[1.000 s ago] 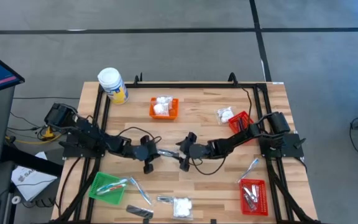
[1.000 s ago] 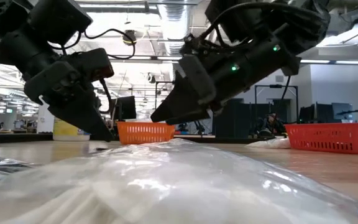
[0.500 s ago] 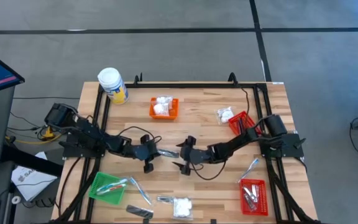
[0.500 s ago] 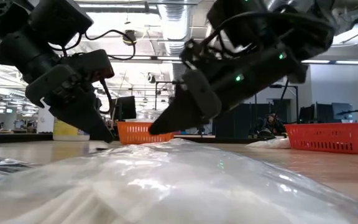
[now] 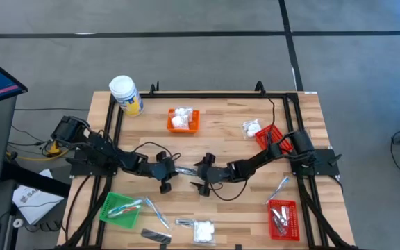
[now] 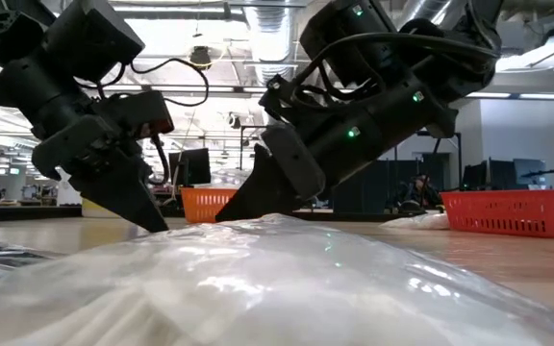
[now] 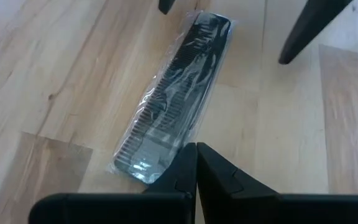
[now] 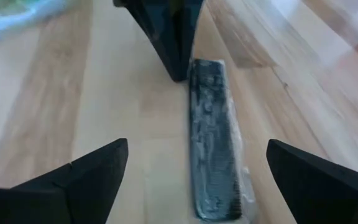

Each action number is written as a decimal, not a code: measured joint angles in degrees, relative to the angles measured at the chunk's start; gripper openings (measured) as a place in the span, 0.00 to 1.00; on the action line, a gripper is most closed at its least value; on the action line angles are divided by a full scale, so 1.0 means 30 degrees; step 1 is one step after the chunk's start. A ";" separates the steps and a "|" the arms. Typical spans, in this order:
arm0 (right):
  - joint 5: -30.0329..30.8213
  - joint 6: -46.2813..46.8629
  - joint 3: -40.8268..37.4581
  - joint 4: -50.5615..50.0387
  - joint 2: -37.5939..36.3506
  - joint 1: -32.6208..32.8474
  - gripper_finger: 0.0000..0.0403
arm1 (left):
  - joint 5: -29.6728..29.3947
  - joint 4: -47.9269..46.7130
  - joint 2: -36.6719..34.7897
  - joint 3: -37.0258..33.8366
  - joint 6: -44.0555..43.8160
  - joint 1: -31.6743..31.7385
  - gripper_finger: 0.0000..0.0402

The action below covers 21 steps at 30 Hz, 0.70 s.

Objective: Pick & Place Travel size toiletries
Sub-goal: Put the black comb into the top red basket

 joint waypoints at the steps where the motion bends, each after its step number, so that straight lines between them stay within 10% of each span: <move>1: 0.0000 0.0000 0.0000 -0.0024 0.0000 -0.0041 0.94 | -0.0013 0.0125 0.0130 0.0008 -0.0037 0.0043 0.00; 21: 0.0000 0.0000 0.0000 -0.0225 -0.0007 -0.0210 0.94 | -0.0584 0.0693 -0.0635 -0.0029 0.0481 -0.0310 0.00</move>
